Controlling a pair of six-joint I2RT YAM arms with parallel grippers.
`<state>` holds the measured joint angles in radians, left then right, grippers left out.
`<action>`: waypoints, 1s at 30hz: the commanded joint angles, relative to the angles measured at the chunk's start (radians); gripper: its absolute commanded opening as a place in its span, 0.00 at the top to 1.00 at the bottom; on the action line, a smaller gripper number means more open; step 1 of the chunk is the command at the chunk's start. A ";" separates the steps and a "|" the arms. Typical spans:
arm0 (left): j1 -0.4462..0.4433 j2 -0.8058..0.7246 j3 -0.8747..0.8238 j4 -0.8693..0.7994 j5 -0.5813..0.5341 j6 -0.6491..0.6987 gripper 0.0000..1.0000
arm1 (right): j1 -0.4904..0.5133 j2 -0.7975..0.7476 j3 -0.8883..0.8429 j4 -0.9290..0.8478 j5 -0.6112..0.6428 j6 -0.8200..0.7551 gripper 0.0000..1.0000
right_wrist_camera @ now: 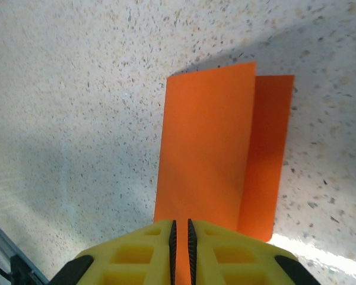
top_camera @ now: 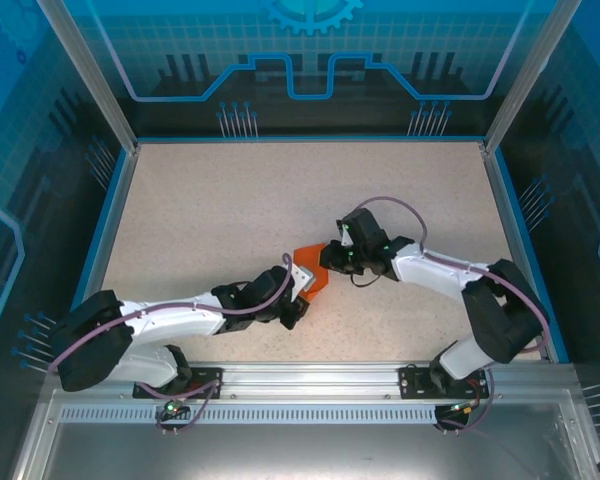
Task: Fold a paper plane with a square sheet of paper (pick it up from the middle)
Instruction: Third fold the triangle at the center of the table.
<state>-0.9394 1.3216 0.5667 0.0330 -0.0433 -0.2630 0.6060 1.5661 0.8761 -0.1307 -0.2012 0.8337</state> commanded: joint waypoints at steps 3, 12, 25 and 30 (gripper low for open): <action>0.038 -0.016 -0.014 0.014 0.081 -0.012 1.00 | -0.003 0.137 0.122 -0.108 -0.019 -0.079 0.85; 0.106 0.028 -0.002 0.015 0.178 -0.014 1.00 | 0.000 0.286 0.239 -0.204 0.011 -0.160 0.86; 0.181 0.119 0.049 -0.010 0.218 -0.004 1.00 | 0.005 0.322 0.255 -0.254 0.043 -0.195 0.87; 0.196 0.140 0.056 -0.006 0.215 -0.012 1.00 | 0.006 0.324 0.249 -0.250 0.039 -0.191 0.87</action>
<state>-0.7574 1.4498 0.5953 0.0322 0.1482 -0.2634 0.6079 1.8816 1.1233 -0.3561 -0.1642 0.6533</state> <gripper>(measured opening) 0.048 0.129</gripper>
